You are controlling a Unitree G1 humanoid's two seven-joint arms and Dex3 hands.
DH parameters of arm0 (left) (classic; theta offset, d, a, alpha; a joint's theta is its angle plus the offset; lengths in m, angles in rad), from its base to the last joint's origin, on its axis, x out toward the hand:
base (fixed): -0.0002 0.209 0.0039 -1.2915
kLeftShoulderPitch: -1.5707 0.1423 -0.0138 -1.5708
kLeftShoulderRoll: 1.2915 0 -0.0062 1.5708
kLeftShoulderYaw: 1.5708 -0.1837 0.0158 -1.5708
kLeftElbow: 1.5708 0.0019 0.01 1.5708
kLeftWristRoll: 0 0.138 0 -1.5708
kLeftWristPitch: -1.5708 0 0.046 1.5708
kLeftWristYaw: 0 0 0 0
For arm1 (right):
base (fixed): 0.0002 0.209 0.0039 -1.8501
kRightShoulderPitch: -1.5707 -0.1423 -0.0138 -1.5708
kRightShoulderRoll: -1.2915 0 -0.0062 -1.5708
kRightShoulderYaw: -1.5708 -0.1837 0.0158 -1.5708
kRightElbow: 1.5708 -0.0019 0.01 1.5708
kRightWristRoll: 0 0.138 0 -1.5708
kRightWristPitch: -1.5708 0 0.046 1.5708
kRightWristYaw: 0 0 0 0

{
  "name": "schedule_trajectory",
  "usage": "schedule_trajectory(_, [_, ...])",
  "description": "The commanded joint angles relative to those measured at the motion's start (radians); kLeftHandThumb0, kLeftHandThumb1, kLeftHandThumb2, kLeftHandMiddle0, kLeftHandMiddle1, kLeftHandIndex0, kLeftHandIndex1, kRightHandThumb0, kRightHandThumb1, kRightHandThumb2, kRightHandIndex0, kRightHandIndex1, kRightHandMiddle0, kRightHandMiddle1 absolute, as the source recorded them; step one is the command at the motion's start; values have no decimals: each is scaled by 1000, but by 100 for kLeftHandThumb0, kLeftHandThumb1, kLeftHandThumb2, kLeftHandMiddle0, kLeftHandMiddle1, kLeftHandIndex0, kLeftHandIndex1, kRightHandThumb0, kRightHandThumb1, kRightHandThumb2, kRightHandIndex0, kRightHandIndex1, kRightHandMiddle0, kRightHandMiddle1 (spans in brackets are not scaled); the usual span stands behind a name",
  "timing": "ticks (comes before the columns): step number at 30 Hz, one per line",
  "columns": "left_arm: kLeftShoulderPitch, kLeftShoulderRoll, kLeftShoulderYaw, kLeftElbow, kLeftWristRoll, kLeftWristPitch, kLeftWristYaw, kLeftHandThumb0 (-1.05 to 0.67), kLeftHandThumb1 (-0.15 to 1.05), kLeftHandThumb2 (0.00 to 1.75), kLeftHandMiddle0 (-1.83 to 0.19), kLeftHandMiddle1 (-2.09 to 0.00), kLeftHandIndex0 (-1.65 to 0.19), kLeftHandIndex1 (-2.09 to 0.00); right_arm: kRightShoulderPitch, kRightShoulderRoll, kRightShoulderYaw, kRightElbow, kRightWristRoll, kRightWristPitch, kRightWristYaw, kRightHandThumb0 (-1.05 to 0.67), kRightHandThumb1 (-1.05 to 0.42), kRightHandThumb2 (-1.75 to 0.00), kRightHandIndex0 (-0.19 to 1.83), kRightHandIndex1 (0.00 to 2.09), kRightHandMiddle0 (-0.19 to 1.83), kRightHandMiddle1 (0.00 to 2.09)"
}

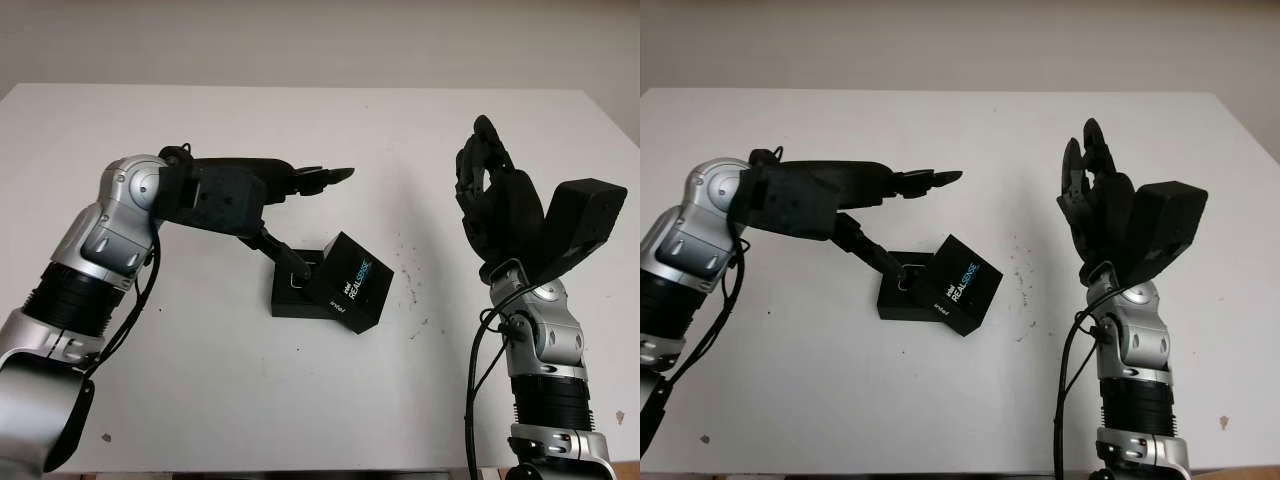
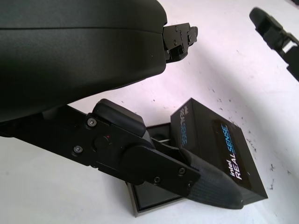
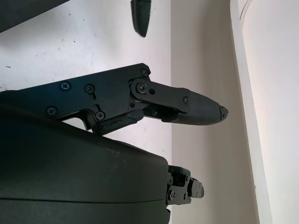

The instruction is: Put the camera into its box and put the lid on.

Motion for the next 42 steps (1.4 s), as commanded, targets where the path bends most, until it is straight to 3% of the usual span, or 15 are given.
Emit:
schedule_trajectory(1, [-27, -9, -10, 0, 2, 2, -11, -94, 95, 4, 18, -5, 19, 0, -2, 0, 0, -21, -1, -3, 0, -61, -105, -61, -10, 3, -8, 4])
schedule_trajectory(8, [-11, -21, -10, 2, -7, -69, 2, -92, 94, 5, 16, -6, 18, -2, 2, -1, 6, -21, -6, 3, 3, -59, -105, -64, -11, 3, -9, 4])
schedule_trajectory(20, [-4, -61, -27, 7, 8, -86, 22, -91, 91, 4, 17, -5, 19, 0, 9, 3, 9, -20, -10, -2, 3, -59, -105, -65, -11, 4, -10, 4])
schedule_trajectory(30, [3, -91, -62, 84, 50, -210, 76, -93, 90, 5, 9, -8, 16, -3, 13, -1, 11, -13, -14, -8, 9, -59, -105, -66, -12, 4, -10, 5])
schedule_trajectory(37, [5, -112, -74, 115, 49, -213, 63, -92, 85, 4, 7, -9, 15, -4, 18, 5, 9, -24, -14, -1, 3, -58, -105, -65, -12, 4, -11, 5])
schedule_trajectory(38, [7, -113, -75, 113, 49, -210, 60, -92, 85, 4, 4, -10, 15, -4, 18, 6, 8, -25, -12, 1, 2, -58, -105, -65, -12, 4, -11, 5])
schedule_trajectory(40, [9, -114, -79, 110, 49, -210, 55, -90, 84, 5, 14, -46, 15, -4, 18, 8, 6, -26, -9, 5, -3, -58, -105, -64, -12, 4, -10, 5])
schedule_trajectory(42, [12, -115, -83, 108, 51, -210, 54, -88, 83, 5, 18, -63, 15, -4, 18, 7, 5, -25, -7, 4, -3, -58, -105, -64, -12, 5, -10, 5])
